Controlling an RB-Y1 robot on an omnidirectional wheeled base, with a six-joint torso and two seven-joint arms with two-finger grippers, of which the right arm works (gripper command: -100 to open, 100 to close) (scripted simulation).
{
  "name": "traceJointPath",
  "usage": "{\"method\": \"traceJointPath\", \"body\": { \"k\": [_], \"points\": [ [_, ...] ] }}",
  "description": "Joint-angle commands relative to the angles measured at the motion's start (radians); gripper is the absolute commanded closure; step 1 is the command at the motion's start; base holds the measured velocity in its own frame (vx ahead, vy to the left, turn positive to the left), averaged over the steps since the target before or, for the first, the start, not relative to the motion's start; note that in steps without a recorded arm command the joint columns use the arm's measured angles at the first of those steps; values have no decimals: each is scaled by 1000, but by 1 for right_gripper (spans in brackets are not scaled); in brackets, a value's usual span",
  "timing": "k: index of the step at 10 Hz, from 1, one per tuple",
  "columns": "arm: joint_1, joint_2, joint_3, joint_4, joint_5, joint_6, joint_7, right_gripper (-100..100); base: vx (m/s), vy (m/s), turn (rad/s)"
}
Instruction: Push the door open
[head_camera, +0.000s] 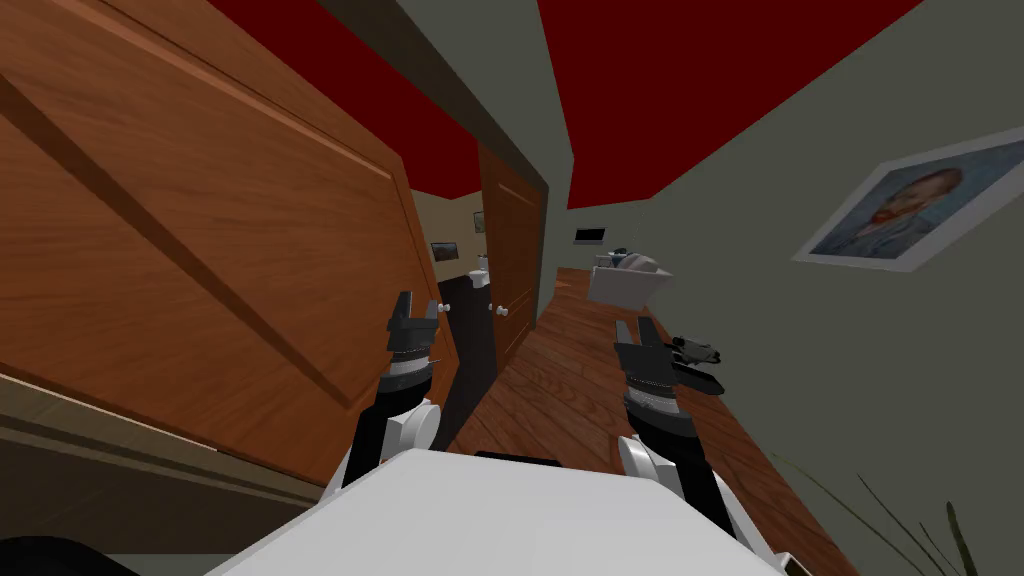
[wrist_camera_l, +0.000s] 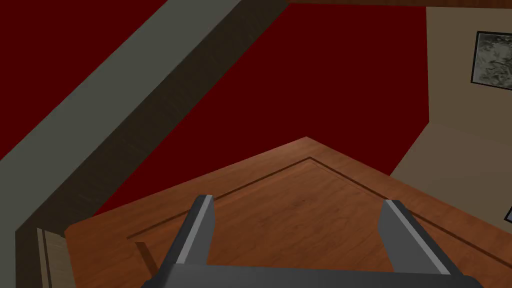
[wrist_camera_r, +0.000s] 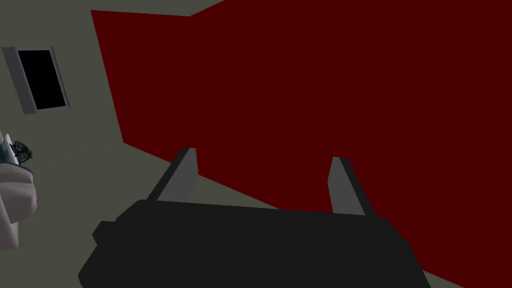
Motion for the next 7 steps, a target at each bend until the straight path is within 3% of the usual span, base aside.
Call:
{"method": "traceJointPath", "body": {
  "k": [1, 2, 4, 7],
  "points": [
    [-7, -6, -2, 20, -5, -2, -21, -100, 135, 40, 18],
    [-7, -6, -2, 20, -5, -2, -21, -100, 61, -29, 287],
    [-22, -18, -5, 65, -16, -6, -68, -100, 5, -62, 344],
    [-39, -29, -9, 118, -30, -10, -124, -100, 27, -69, 228]
  ]
}}
